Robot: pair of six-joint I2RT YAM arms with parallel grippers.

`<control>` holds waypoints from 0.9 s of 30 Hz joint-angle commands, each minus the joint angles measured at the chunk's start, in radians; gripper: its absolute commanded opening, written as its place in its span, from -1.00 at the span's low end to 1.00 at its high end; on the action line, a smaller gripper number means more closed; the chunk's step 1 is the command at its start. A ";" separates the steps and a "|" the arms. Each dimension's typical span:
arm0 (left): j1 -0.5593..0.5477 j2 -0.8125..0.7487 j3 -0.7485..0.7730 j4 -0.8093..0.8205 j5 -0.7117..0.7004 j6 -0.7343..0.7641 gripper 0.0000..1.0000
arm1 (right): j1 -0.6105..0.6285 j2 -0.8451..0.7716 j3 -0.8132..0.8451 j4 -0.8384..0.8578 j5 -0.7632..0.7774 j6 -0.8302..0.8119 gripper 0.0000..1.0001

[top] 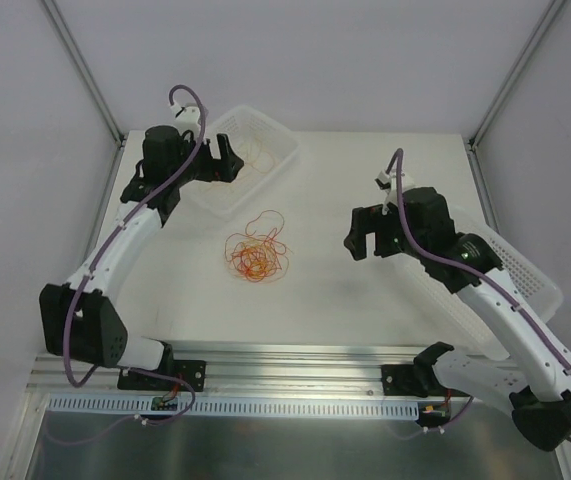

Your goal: Untangle the cables

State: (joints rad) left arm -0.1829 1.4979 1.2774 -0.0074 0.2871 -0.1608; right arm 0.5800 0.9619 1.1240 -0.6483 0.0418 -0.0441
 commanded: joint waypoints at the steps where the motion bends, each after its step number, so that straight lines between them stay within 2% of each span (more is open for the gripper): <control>1: -0.061 -0.164 -0.104 -0.083 -0.031 -0.017 0.78 | -0.002 0.061 0.031 0.050 -0.123 0.010 0.99; 7: -0.193 -0.323 -0.303 -0.169 -0.143 -0.038 0.75 | 0.007 0.173 0.002 0.139 -0.215 0.039 0.99; 12: -0.259 -0.332 -0.411 -0.169 -0.180 -0.082 0.71 | 0.027 0.280 -0.030 0.214 -0.244 0.076 0.96; 15: -0.302 -0.305 -0.389 -0.174 -0.174 0.036 0.71 | 0.044 0.319 -0.030 0.231 -0.261 0.081 0.95; 22: -0.334 -0.176 -0.293 -0.203 -0.132 0.459 0.59 | 0.052 0.342 -0.016 0.245 -0.278 0.084 0.95; 27: -0.345 -0.078 -0.214 -0.319 -0.128 0.599 0.52 | 0.054 0.319 -0.021 0.214 -0.247 0.072 0.95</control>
State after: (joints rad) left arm -0.5117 1.3857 1.0016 -0.2424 0.1478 0.2665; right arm 0.6285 1.3121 1.0889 -0.4458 -0.2092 0.0261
